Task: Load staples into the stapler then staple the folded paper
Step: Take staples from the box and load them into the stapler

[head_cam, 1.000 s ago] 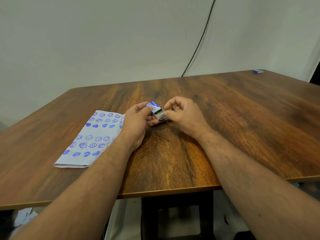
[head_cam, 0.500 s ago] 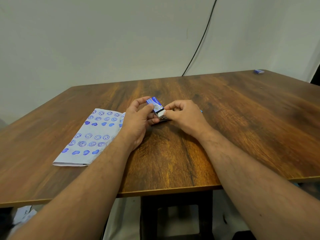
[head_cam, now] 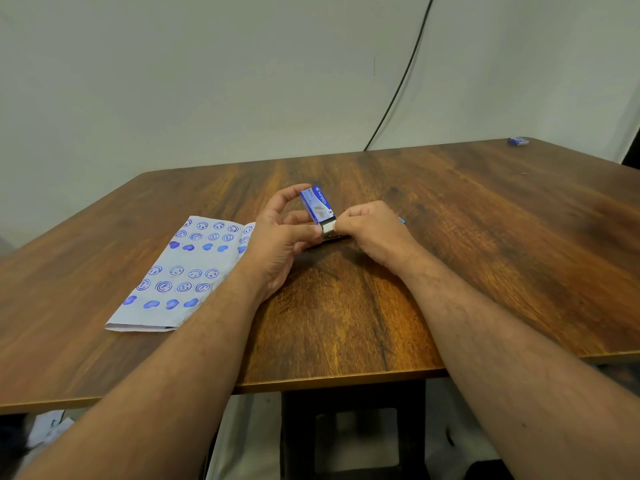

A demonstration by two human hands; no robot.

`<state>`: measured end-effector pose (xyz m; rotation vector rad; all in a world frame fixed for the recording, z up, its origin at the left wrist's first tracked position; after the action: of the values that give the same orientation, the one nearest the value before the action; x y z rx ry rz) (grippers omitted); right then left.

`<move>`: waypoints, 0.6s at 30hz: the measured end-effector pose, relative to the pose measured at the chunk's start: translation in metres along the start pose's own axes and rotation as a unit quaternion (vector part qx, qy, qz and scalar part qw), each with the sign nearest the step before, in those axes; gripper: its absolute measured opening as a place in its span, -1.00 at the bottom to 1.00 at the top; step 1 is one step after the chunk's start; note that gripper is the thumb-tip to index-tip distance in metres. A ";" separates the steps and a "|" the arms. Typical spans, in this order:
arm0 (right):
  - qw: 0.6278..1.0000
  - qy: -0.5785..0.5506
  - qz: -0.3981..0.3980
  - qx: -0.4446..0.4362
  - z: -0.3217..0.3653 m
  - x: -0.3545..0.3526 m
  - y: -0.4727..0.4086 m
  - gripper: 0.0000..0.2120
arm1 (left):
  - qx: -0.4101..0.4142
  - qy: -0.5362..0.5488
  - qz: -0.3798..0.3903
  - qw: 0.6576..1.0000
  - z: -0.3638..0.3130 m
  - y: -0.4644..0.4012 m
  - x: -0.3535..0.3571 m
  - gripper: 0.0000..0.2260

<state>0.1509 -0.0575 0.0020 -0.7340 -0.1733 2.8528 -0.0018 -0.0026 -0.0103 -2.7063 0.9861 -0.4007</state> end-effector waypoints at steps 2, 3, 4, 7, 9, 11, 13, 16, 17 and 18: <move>1.000 -0.004 -0.002 0.003 -0.001 0.000 -0.001 -0.85 | -0.006 0.000 0.007 1.000 0.001 0.000 -0.002 -0.38; 1.000 -0.007 -0.004 0.005 -0.001 0.000 -0.001 -0.86 | -0.008 0.002 0.012 1.000 0.001 0.000 -0.002 -0.36; 1.000 -0.009 -0.005 0.006 -0.001 0.000 -0.001 -0.86 | -0.009 0.001 0.017 1.000 0.001 0.000 -0.002 -0.34; 1.000 -0.004 -0.006 0.009 0.000 -0.001 -0.001 -0.83 | -0.008 -0.008 0.027 1.000 0.001 0.000 -0.001 -0.32; 1.000 -0.004 -0.007 0.011 0.001 -0.002 0.000 -0.82 | -0.002 -0.012 0.031 0.999 0.001 0.000 0.000 -0.30; 1.000 -0.009 -0.008 0.010 0.001 -0.002 0.000 -0.82 | 0.003 -0.017 0.034 0.999 0.001 0.000 0.001 -0.30; 1.000 -0.008 -0.009 0.008 0.002 -0.002 0.002 -0.84 | 0.004 -0.022 0.034 0.999 0.002 0.000 0.001 -0.31; 1.000 0.010 -0.006 0.002 0.004 -0.003 0.004 -0.82 | 0.005 -0.032 0.034 0.999 0.002 0.000 0.002 -0.35; 1.000 0.012 -0.006 0.000 0.004 -0.003 0.005 -0.81 | 0.003 -0.036 0.031 0.999 0.003 -0.001 0.001 -0.37; 1.000 0.014 -0.006 -0.002 0.003 -0.003 0.005 -0.80 | 0.000 -0.043 0.026 0.999 0.003 -0.001 0.000 -0.40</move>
<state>0.1513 -0.0629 0.0054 -0.7712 -0.1801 2.8295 0.0000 -0.0015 -0.0128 -2.6668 1.0314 -0.2728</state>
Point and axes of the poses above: each hand's wrist, its own y-axis away from the middle knuckle, its own x-axis out of the palm, z = x × y, the point moved 1 cm from there along -y, towards the middle knuckle, and after that the axes turned 10 degrees about z, right-handed, at the moved point
